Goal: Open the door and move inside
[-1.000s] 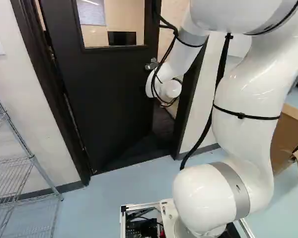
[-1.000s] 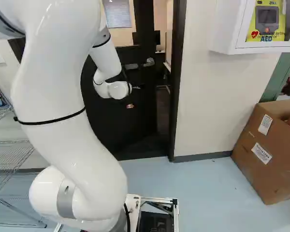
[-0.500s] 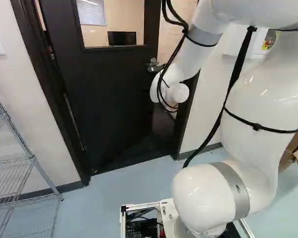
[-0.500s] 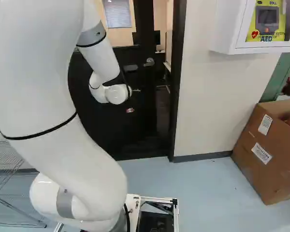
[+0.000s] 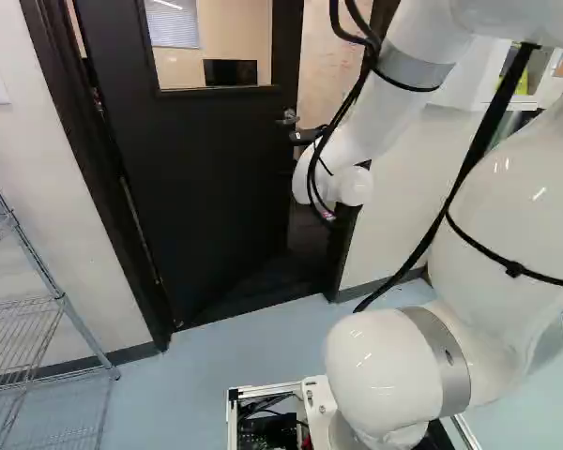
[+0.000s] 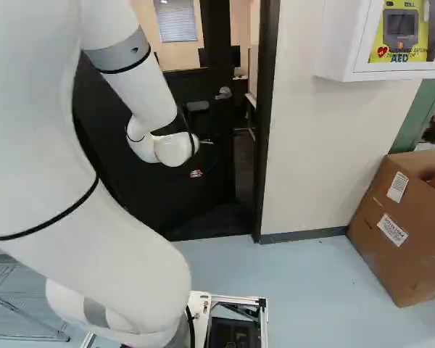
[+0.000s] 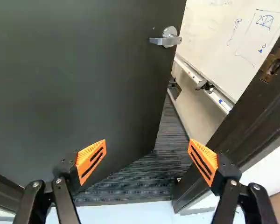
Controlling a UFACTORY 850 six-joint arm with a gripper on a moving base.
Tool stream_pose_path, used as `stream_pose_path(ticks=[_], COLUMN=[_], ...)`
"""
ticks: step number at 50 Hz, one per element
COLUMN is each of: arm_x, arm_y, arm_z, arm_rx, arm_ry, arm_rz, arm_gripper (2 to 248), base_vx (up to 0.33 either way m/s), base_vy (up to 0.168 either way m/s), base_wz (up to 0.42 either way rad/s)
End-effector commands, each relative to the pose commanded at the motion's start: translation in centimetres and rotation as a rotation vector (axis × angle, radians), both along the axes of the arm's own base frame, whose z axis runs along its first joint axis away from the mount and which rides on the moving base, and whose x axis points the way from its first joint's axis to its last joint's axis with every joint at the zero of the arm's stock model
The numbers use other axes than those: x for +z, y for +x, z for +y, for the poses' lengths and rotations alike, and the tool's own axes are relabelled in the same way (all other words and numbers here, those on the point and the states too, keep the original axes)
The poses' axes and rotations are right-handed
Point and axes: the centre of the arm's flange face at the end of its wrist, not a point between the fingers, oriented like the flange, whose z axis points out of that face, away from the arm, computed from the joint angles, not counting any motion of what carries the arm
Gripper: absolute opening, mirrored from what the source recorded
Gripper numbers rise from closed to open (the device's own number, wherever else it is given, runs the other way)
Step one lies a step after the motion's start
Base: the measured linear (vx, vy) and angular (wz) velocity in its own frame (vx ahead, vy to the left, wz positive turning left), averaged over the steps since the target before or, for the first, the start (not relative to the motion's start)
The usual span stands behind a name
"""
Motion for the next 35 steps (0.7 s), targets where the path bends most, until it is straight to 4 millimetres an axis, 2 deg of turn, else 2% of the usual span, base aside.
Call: stream_pose_path(ticks=[26,35], arm_x=[-0.3,-0.4], arm_y=[-5.0,-5.9], arm_z=[-1.8,-2.2], arm_rx=[-0.027,-0.036], arm_ry=[-0.019,-0.023], arm_rz=[-0.008,-0.01], arm_gripper=[247,247], base_vx=[0.0,0.0], base_vy=[0.0,0.0], base_wz=[0.0,0.0])
